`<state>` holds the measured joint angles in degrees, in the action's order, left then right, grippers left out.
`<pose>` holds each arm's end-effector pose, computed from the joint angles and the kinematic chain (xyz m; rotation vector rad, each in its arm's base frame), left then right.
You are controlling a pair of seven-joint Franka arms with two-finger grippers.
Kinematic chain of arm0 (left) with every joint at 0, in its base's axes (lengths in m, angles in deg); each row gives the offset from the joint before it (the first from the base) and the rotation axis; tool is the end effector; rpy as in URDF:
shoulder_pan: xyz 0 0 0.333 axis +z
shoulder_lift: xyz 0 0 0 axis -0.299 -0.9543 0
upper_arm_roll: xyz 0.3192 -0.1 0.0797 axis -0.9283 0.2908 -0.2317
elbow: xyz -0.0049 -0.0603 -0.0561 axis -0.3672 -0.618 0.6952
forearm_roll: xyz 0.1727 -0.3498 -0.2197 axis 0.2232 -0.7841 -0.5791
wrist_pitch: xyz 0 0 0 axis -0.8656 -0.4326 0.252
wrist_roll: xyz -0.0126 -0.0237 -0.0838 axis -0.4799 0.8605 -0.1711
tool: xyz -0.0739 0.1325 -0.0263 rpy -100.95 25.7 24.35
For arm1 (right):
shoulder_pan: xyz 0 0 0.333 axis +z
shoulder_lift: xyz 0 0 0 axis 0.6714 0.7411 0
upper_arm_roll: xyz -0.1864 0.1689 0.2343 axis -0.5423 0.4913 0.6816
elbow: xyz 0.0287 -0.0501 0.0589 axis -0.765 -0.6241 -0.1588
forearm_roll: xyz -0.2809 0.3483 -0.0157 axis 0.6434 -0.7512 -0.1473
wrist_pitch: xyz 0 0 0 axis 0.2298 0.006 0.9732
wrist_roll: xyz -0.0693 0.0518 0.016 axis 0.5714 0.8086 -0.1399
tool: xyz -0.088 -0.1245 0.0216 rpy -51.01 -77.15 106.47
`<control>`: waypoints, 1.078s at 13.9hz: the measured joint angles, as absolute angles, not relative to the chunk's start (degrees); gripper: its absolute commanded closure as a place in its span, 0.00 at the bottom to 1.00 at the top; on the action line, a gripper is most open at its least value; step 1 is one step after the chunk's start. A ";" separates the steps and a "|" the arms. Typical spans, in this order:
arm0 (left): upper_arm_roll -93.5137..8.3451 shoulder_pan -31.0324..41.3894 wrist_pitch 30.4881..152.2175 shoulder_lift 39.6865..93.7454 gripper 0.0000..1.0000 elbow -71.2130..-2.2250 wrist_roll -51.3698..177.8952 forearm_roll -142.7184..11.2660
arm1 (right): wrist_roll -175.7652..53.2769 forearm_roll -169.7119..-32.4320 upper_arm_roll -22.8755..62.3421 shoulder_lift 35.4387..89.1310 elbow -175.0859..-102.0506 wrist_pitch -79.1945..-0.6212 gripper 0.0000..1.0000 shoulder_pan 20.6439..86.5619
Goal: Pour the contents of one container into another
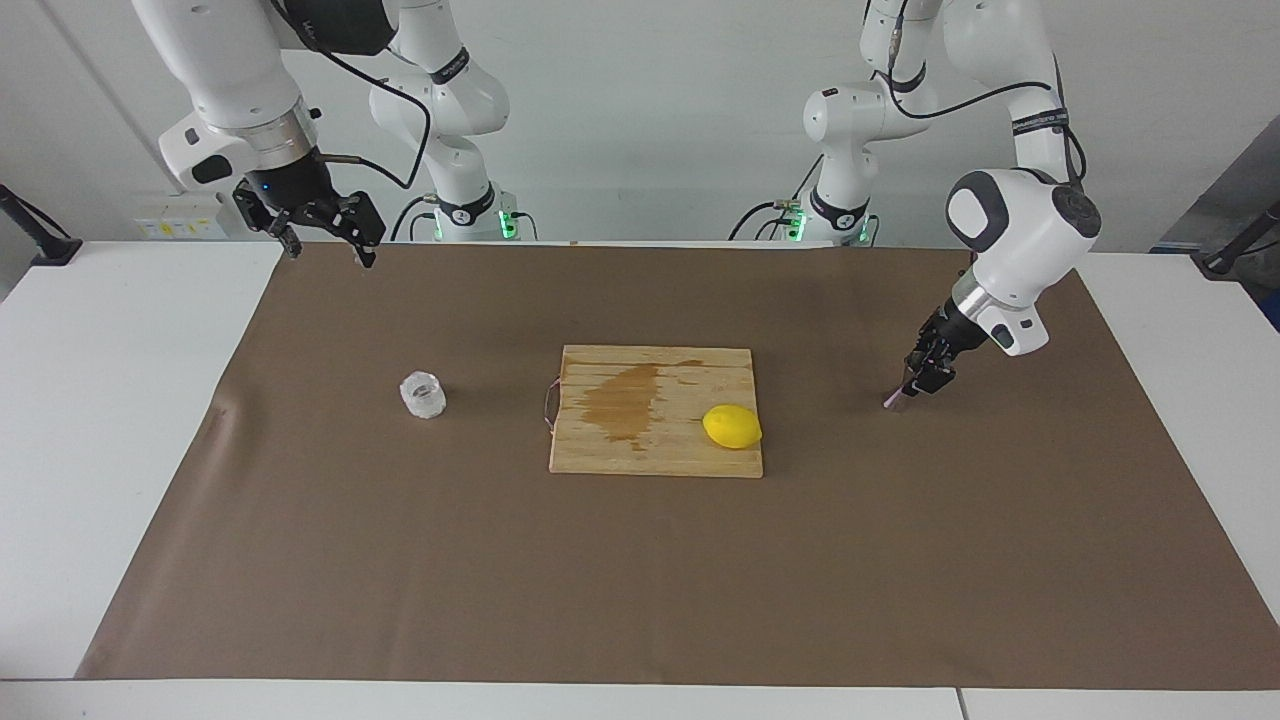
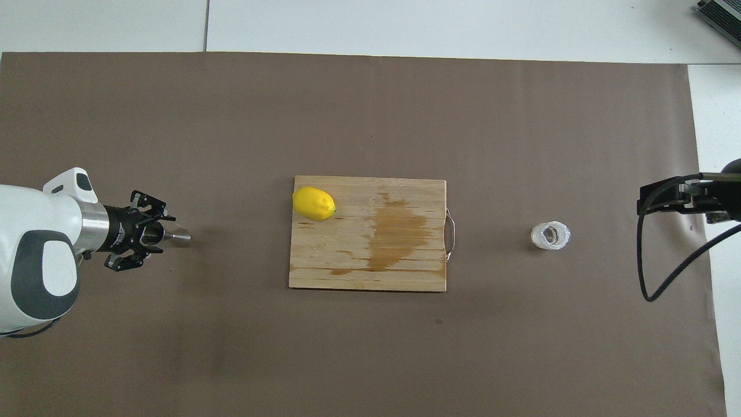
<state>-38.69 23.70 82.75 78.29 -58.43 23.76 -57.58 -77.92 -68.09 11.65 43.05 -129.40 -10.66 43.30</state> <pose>0.5561 -0.0243 0.3135 2.4714 1.5815 -0.1445 0.5807 -0.0044 0.6042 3.0890 -0.2263 -0.0582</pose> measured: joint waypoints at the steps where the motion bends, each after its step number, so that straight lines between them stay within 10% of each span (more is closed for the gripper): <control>1: -38.70 23.70 82.75 78.29 0.36 -58.43 23.76 -57.58 | -77.92 -68.09 11.65 43.05 -129.40 -10.66 0.00 43.30; 15: -38.81 23.72 82.79 78.27 0.58 -58.44 23.76 -57.58 | -77.92 -68.09 11.64 43.05 -129.41 -10.66 0.00 43.30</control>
